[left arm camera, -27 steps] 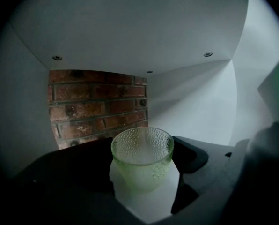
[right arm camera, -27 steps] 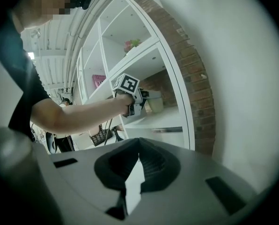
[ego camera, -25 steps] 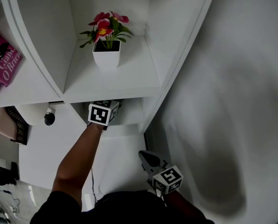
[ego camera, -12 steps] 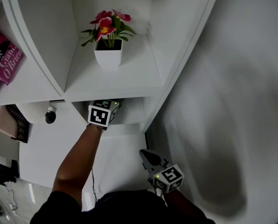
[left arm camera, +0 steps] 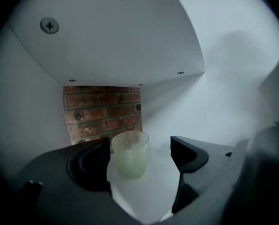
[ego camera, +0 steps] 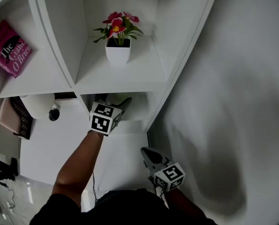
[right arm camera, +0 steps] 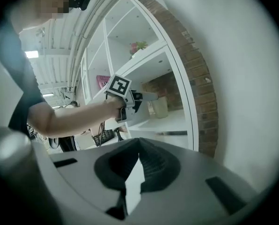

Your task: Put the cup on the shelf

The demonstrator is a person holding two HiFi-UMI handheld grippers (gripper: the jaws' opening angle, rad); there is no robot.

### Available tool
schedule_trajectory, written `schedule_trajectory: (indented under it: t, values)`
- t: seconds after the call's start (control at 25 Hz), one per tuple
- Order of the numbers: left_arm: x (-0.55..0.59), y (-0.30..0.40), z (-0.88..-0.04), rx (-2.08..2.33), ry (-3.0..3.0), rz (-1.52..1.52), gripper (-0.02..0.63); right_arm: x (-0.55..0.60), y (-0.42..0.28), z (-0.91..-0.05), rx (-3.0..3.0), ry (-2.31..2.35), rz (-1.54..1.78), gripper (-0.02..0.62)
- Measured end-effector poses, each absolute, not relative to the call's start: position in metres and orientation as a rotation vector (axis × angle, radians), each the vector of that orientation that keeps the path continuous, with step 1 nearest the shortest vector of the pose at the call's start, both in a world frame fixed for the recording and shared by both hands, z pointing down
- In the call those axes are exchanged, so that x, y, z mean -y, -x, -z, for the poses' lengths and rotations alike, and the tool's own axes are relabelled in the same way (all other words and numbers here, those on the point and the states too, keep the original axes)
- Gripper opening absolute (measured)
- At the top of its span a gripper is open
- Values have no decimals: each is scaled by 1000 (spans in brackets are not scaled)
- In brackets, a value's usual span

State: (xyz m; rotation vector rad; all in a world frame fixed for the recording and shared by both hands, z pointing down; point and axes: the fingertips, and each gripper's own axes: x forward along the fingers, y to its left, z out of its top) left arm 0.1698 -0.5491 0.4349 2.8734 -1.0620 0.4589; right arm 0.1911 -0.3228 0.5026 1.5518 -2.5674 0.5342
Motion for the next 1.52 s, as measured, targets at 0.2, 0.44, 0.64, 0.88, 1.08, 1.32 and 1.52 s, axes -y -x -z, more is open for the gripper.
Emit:
schedule_trajectory:
  t: [0.2, 0.44, 0.64, 0.88, 1.08, 1.32, 1.52]
  values:
    - [522, -159, -429, 1044, -2886, -452, 390, 313, -182, -496, 2575, -1557, -516, 5]
    - [488, -145, -413, 1003, -2900, -374, 390, 302, -172, -491, 2583, -1550, -498, 5]
    - [457, -127, -401, 990, -2897, -302, 390, 297, -162, -488, 2598, -1529, -486, 5]
    - [421, -109, -401, 959, -2891, -270, 390, 295, -152, -485, 2619, -1504, -459, 5]
    - [399, -98, -404, 934, -2900, -285, 370, 296, -145, -482, 2634, -1493, -440, 5]
    - [380, -68, -401, 1043, -2892, -219, 149, 293, -136, -480, 2646, -1472, -428, 5]
    - [363, -49, -410, 1057, -2860, -187, 31, 290, -131, -477, 2655, -1465, -401, 5]
